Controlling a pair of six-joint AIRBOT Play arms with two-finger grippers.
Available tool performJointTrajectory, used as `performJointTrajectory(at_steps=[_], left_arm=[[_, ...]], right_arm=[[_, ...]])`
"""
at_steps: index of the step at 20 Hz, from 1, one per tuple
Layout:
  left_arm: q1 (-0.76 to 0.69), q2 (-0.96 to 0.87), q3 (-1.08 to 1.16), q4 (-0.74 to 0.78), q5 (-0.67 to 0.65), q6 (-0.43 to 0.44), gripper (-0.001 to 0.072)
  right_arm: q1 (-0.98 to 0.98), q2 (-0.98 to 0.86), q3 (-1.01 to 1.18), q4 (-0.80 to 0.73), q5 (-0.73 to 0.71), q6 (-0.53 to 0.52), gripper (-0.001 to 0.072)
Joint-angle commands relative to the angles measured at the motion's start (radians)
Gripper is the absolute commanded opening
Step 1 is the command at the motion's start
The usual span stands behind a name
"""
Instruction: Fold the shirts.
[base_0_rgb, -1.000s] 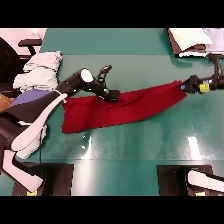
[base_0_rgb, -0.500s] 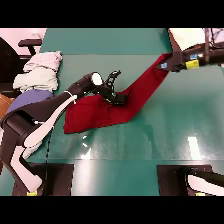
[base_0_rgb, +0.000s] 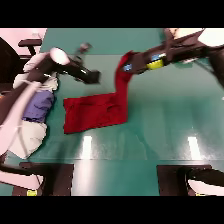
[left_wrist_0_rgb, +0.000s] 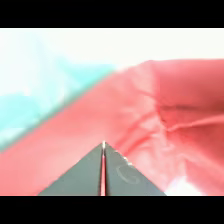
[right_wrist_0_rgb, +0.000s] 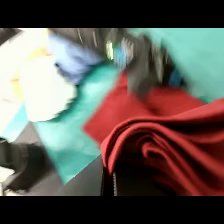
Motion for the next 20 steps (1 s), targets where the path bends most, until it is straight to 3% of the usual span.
performJointTrajectory(at_steps=[1, 2, 4, 5, 7, 10, 16, 17, 18, 20], left_arm=[[0.200, 0.201, 0.000, 0.090, -0.017, 0.009, 0.0024], [0.249, 0.246, 0.000, 0.103, -0.022, 0.008, 0.0024], [0.330, 0.308, 0.000, 0.115, -0.043, 0.008, 0.0024], [0.359, 0.328, 0.000, 0.115, -0.062, 0.008, 0.0024], [0.399, 0.349, 0.000, 0.115, -0.104, 0.008, 0.0024], [0.401, 0.352, 0.000, 0.113, -0.139, 0.030, 0.0024], [0.401, 0.352, 0.000, 0.109, -0.157, 0.036, 0.0024], [0.401, 0.352, 0.000, 0.108, -0.156, 0.035, 0.0024], [0.401, 0.352, 0.000, 0.106, -0.154, 0.035, 0.0024], [0.401, 0.352, -0.001, 0.103, -0.148, 0.036, 0.0024]], right_arm=[[0.202, -0.116, 0.007, 0.145, -0.172, -0.105, 0.0020], [0.253, -0.167, 0.016, 0.154, -0.222, -0.136, 0.0110], [0.311, -0.278, 0.084, 0.156, -0.226, -0.148, 0.0497], [0.323, -0.322, 0.124, 0.156, -0.190, -0.148, 0.0546], [0.310, -0.381, 0.203, 0.139, -0.058, -0.136, 0.0473], [0.226, -0.372, 0.206, -0.004, 0.082, -0.076, 0.0452], [-0.072, -0.161, -0.209, -0.217, 0.030, 0.048, 0.0452], [-0.129, -0.130, -0.299, -0.201, -0.019, 0.050, 0.0460], [-0.172, -0.110, -0.375, -0.177, -0.071, 0.052, 0.0601], [-0.236, -0.114, -0.484, -0.092, -0.127, 0.056, 0.0643]])
